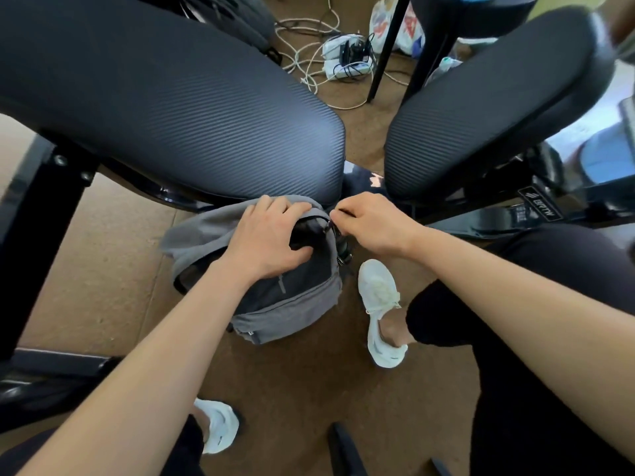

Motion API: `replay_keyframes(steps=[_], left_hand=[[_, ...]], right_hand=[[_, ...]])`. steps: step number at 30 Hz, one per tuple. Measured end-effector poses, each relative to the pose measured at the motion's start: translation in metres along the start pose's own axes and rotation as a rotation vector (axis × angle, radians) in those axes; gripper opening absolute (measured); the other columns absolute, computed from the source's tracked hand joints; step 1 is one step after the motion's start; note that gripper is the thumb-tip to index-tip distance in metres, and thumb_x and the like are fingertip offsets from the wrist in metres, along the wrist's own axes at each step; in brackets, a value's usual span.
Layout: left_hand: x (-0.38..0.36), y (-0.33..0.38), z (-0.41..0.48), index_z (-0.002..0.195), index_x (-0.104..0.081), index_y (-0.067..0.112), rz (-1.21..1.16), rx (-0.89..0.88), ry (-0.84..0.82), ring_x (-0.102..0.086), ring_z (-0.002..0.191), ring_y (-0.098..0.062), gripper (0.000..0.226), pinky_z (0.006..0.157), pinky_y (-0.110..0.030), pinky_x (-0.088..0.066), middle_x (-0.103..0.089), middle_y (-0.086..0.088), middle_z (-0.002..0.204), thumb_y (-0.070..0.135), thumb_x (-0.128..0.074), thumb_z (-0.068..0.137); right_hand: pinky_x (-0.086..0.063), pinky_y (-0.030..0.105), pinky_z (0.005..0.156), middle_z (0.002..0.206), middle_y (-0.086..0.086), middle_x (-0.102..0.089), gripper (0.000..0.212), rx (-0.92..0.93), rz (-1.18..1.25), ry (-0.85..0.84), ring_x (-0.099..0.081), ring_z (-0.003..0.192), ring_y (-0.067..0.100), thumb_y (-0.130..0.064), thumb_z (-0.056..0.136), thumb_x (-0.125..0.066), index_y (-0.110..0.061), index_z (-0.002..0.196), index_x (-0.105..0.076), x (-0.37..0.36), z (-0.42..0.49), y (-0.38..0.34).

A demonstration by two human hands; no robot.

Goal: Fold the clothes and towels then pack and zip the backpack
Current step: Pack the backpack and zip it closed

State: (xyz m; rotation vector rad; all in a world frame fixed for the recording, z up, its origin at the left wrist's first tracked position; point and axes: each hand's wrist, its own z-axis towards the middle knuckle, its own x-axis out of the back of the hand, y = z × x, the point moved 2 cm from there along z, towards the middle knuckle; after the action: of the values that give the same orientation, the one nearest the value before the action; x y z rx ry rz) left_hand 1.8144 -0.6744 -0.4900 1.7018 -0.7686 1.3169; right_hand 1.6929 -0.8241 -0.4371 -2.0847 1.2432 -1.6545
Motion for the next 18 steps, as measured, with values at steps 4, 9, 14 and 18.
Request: replay_keyframes(steps=[4,9,14,18], left_hand=[[0.0,-0.002,-0.003,0.145,-0.05,0.023,0.031,-0.022,-0.007,-0.052,0.117,-0.032,0.068,0.101,-0.047,-0.042,-0.061,-0.005,0.129,0.041,-0.068,0.082],[0.011,-0.014,-0.023,0.138,-0.057,0.023,-0.008,-0.048,0.082,-0.054,0.108,-0.027,0.059,0.097,-0.044,-0.045,-0.063,-0.001,0.12,0.036,-0.069,0.082],[0.027,-0.042,-0.066,0.127,-0.064,0.016,-0.21,0.028,0.307,-0.06,0.099,-0.023,0.042,0.089,-0.04,-0.051,-0.065,-0.002,0.108,0.019,-0.065,0.084],[0.025,-0.061,-0.113,0.096,-0.066,0.017,-0.283,0.277,0.445,-0.06,0.083,-0.017,0.015,0.075,-0.037,-0.054,-0.063,0.001,0.091,0.008,-0.068,0.084]], right_hand=[[-0.032,0.035,0.061,0.061,-0.004,-0.051,0.043,-0.023,0.014,0.032,-0.045,0.059,0.009,-0.027,0.105,-0.05,-0.012,0.065,-0.053,-0.003,-0.003,0.009],[-0.044,0.034,0.075,0.088,-0.003,-0.066,0.02,-0.111,-0.064,0.148,-0.06,0.086,0.02,-0.031,0.099,-0.057,-0.018,0.093,-0.071,0.0,0.002,0.022],[-0.049,0.034,0.083,0.096,-0.003,-0.057,0.016,0.139,-0.113,0.304,-0.057,0.092,0.018,-0.022,0.091,-0.069,-0.014,0.105,-0.07,0.002,0.007,-0.009],[-0.049,0.04,0.085,0.096,0.0,-0.061,0.013,0.379,-0.122,0.187,-0.058,0.094,0.023,-0.023,0.09,-0.071,-0.016,0.101,-0.071,-0.027,0.013,-0.051]])
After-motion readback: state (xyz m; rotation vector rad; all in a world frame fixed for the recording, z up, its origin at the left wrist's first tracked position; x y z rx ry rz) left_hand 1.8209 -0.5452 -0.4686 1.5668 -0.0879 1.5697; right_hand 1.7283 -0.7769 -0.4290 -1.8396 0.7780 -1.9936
